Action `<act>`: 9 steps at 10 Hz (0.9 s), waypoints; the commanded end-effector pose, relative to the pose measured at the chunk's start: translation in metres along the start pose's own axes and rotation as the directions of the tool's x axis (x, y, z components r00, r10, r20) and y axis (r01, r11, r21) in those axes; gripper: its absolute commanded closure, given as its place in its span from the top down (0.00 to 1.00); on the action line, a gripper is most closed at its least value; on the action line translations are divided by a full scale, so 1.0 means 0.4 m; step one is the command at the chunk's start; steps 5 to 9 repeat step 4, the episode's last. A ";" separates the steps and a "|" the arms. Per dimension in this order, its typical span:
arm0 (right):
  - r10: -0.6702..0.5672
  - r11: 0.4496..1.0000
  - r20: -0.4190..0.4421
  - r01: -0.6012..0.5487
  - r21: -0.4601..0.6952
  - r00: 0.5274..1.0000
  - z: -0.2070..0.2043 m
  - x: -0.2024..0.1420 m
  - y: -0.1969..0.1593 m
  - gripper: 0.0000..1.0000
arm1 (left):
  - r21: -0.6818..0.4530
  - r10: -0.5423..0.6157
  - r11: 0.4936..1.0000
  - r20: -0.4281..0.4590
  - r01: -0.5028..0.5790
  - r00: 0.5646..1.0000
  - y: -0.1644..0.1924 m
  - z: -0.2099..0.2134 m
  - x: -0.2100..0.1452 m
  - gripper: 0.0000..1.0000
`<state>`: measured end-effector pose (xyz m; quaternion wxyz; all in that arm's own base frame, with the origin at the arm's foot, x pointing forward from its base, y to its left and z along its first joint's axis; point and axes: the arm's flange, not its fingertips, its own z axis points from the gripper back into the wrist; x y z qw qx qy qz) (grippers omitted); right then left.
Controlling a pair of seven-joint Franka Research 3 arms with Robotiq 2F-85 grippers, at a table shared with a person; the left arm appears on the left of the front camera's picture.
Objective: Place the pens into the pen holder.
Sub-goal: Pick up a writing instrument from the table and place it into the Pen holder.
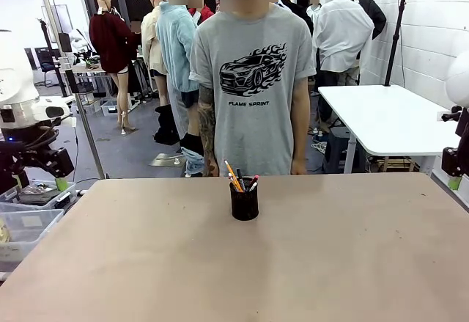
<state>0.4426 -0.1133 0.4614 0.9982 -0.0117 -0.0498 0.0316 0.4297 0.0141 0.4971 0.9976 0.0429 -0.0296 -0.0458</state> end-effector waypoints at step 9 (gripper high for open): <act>0.000 1.000 0.001 -0.001 0.005 1.000 -0.001 0.000 0.001 0.61 | 0.028 0.001 1.000 0.006 -0.001 1.000 0.009 0.014 -0.005 1.00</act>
